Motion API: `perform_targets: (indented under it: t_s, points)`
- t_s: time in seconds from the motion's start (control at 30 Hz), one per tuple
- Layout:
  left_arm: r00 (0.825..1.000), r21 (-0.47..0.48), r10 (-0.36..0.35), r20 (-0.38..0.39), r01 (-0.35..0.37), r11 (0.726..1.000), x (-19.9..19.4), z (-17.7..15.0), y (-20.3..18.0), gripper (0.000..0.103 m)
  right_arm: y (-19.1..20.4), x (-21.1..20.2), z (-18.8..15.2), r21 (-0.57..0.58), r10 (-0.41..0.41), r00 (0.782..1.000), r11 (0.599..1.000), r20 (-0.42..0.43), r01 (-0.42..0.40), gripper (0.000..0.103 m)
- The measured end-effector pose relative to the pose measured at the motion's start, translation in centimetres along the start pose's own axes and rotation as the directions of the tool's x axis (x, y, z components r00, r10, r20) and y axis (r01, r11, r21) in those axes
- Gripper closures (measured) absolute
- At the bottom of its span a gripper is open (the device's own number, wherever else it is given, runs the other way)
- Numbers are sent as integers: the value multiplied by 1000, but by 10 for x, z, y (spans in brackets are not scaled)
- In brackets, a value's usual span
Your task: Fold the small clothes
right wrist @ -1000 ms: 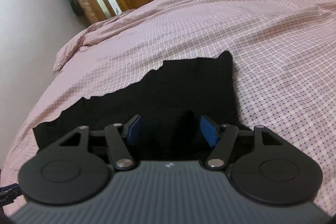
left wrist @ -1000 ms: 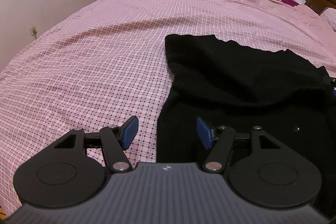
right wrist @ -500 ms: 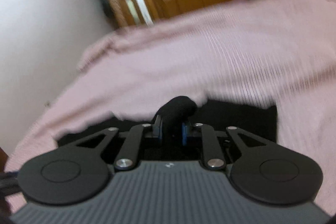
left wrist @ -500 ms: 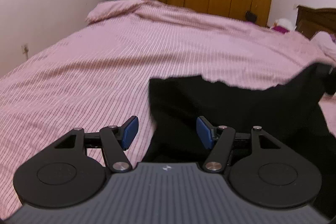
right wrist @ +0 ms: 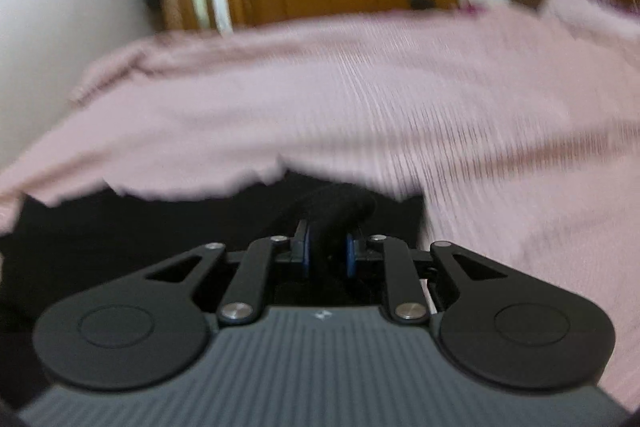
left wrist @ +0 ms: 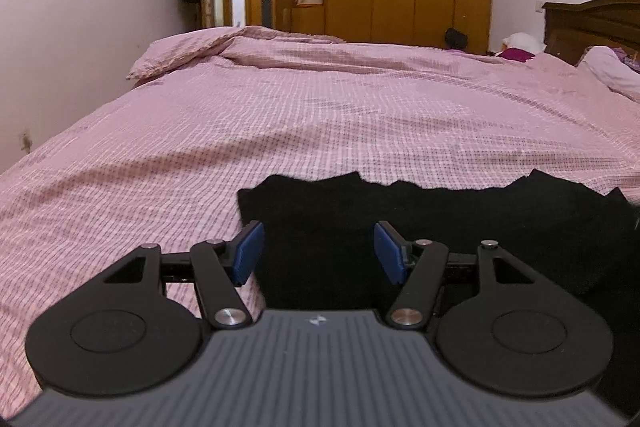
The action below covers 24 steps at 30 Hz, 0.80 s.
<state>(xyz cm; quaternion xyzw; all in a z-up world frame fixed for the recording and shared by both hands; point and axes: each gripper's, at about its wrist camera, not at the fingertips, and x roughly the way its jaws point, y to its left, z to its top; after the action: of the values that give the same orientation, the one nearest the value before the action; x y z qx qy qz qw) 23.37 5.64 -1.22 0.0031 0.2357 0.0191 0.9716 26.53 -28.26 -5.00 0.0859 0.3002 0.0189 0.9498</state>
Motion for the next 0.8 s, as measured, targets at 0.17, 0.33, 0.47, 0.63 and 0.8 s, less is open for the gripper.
perform_targets:
  t_s: [0.17,0.33,0.47,0.63,0.8]
  points:
    - [1000,51,-12,-27,14,999,32,1,-4,58,-2,-2,-2,13,10,1000,1000,14,-10,83]
    - [995,85,52,-90,-44,995,72,-12,-4,58,8,-17,6,-74,-26,994,997,108,34,83]
    - [994,107,69,-85,-60,992,79,-15,-7,58,-1,17,-13,-92,-52,999,994,3,52,81]
    - [992,125,70,-101,-57,991,73,-11,-6,57,-12,5,-8,-11,-36,999,999,-8,36,66]
    - [992,100,36,-123,-24,995,34,-2,-2,52,-18,-26,-7,4,-67,997,998,-26,67,55]
